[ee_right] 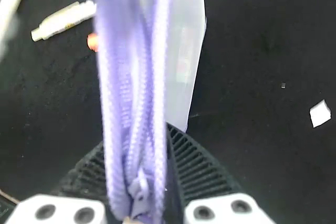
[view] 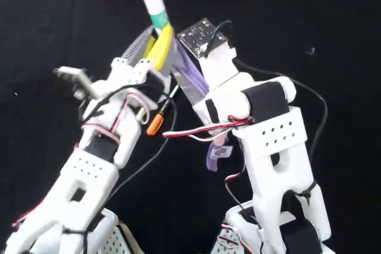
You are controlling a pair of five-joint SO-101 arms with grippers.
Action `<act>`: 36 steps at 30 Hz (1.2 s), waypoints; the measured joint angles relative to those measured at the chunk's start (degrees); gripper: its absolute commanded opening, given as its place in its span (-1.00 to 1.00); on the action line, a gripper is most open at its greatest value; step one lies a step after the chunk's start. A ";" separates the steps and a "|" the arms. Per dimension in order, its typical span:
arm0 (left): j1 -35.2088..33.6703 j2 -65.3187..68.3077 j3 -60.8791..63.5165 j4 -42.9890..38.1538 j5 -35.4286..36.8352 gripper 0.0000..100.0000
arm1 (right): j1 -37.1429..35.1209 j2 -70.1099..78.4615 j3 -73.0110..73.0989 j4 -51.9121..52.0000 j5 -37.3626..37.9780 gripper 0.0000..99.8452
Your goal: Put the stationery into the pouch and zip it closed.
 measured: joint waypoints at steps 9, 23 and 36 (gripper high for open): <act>0.44 -0.62 0.00 0.09 0.00 -0.94 | -0.26 0.00 0.00 0.26 0.18 -0.98; 2.99 -0.88 2.90 -0.18 -6.86 -0.77 | 2.37 0.00 0.00 -0.35 0.18 -0.98; 3.34 -1.85 3.60 0.44 -7.65 -0.67 | 6.51 0.00 0.00 -2.20 0.26 -0.98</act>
